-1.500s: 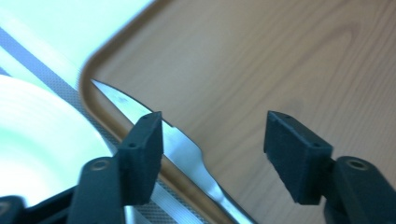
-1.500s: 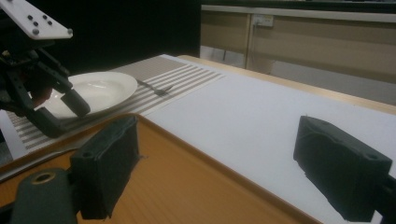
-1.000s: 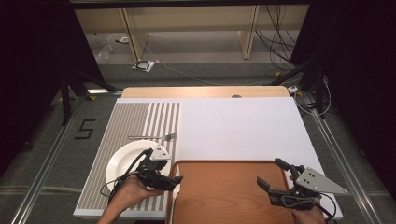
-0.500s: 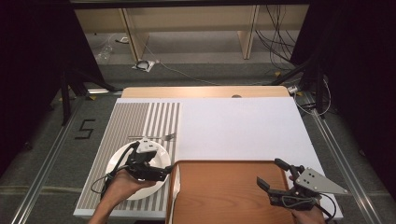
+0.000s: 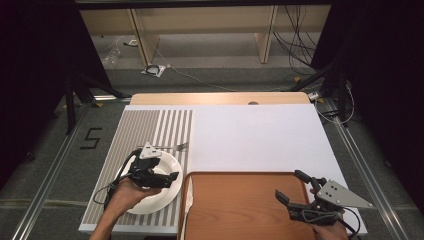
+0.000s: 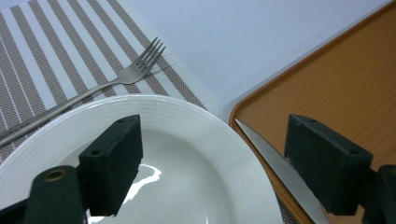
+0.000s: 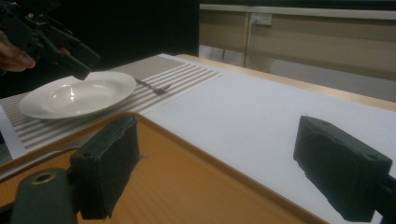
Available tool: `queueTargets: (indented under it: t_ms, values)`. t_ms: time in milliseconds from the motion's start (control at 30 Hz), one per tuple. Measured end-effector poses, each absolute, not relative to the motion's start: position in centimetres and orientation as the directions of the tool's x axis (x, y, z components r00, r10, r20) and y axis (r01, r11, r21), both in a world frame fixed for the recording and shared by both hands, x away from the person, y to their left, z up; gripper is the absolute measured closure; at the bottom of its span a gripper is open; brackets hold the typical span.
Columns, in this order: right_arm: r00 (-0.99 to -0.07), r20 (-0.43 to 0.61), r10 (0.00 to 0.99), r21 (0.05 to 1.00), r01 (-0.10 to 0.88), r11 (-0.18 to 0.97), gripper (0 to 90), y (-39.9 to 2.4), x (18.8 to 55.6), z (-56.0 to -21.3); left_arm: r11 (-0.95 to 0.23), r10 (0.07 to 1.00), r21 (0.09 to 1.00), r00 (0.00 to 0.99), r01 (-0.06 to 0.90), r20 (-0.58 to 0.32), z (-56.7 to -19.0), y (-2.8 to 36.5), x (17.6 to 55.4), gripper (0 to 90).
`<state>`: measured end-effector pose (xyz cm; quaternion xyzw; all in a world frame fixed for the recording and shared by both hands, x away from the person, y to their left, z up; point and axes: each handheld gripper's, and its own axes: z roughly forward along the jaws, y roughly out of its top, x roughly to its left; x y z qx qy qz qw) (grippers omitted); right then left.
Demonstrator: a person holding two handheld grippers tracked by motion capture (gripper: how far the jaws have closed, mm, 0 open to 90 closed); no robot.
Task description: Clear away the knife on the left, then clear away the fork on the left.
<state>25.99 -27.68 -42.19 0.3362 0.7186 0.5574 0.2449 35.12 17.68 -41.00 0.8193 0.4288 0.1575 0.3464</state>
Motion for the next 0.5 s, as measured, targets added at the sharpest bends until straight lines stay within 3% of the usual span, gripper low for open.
queueTargets:
  t_ms: [500]
  values:
    - [-0.654, 0.021, 0.756, 0.966, 0.208, 0.153, 15.2, -27.7, 26.0, -42.2, -0.369, 0.838, 0.704, 0.545, 0.607, -0.032, -41.3, 19.0, 36.5, 19.6]
